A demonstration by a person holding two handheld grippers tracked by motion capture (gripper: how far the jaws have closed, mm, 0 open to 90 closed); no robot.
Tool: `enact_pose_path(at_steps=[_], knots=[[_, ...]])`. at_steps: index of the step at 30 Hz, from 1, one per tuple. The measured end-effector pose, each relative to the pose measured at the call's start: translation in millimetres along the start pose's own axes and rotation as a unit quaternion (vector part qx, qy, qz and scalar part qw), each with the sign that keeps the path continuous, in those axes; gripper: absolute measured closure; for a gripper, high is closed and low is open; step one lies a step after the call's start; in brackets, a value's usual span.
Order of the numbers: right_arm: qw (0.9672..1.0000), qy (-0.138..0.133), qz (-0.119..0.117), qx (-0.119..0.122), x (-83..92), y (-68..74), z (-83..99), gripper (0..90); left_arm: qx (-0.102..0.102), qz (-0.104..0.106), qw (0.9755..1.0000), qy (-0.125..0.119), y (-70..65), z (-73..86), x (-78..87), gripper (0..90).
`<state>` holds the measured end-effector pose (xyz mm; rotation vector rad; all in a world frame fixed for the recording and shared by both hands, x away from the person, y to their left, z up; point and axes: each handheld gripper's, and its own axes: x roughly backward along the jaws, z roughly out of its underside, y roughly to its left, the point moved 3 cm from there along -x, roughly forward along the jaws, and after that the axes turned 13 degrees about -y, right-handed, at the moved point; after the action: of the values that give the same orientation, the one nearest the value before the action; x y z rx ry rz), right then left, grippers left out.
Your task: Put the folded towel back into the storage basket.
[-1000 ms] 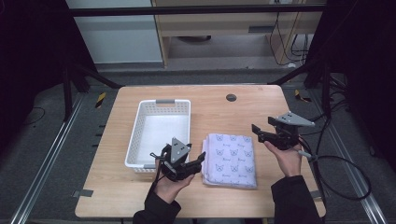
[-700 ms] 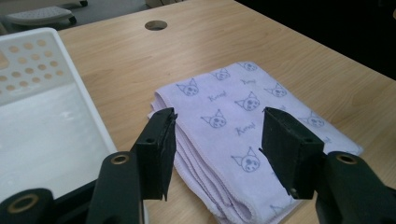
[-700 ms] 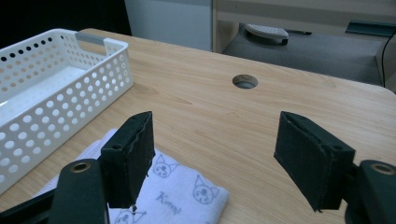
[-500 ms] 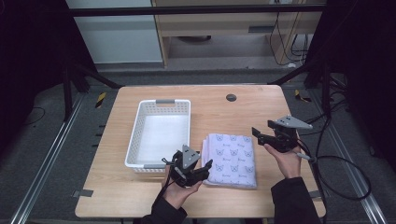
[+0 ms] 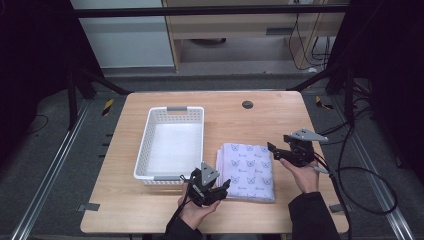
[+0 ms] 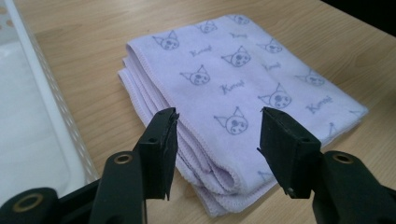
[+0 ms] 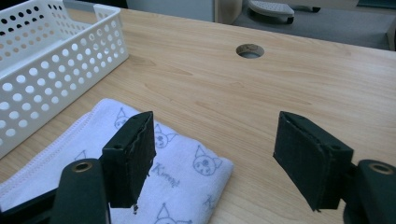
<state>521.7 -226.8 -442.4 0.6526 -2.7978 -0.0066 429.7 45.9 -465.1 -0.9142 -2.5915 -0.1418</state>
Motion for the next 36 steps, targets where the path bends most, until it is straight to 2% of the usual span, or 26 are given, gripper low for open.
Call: enact_pose_path(at_steps=[15,27,36], knots=[[0.9995,0.032,0.002,0.004,-10.9,-0.8,19.9,32.1,0.025,-0.001,0.9994,0.024,0.6,23.3,-15.2,45.8],[0.9987,0.05,0.004,0.005,-18.8,-0.5,32.7,32.4,0.029,-0.005,0.9988,0.04,1.9,37.3,-24.2,42.9],[0.9972,0.073,0.007,0.013,-30.8,0.5,44.8,36.3,0.028,-0.008,0.9982,0.052,3.9,42.9,-28.9,39.5]])
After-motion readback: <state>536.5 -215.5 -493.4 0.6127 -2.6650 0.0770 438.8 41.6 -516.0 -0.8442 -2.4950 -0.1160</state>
